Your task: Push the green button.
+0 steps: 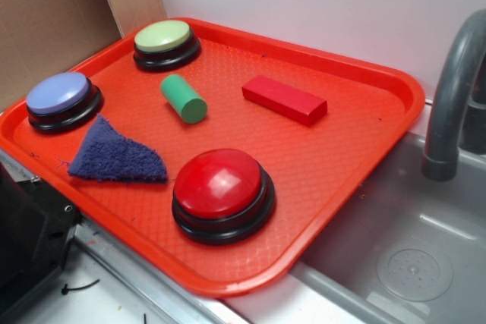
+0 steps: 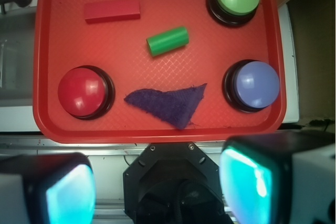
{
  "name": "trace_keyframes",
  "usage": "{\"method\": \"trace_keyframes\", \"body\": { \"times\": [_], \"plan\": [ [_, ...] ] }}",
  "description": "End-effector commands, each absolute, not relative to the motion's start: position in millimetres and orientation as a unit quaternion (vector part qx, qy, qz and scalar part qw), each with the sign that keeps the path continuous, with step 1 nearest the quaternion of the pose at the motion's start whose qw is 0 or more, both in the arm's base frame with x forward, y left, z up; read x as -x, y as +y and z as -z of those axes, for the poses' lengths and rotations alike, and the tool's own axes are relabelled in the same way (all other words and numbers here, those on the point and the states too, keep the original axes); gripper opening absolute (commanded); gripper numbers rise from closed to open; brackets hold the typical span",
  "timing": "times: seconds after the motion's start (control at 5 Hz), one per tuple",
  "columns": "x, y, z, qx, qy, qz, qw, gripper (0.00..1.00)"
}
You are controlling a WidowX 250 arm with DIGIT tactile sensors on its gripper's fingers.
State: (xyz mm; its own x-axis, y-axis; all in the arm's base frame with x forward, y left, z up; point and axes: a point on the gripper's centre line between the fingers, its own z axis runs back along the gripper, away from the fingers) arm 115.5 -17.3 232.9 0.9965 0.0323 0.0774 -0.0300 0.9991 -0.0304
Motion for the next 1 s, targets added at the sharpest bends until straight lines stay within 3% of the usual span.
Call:
{"method": "trace_keyframes", "body": {
  "times": [0.0, 0.2, 0.4, 0.6, 0.8],
  "plan": [
    [-115.5, -17.3, -232.9, 0.015, -0.039, -0.016, 0.999, 1.0],
    [-165.5, 22.7, -182.9, -0.037, -0.029, -0.105, 0.993, 1.0],
    [-212.6, 46.1, -162.7, -0.051, -0.06, -0.143, 0.987, 1.0],
    [-242.1, 69.3, -145.3, -0.073, -0.109, -0.163, 0.978, 1.0],
    [-255.0, 97.8, -126.1, -0.037, -0.15, -0.199, 0.968, 1.0]
  ]
}}
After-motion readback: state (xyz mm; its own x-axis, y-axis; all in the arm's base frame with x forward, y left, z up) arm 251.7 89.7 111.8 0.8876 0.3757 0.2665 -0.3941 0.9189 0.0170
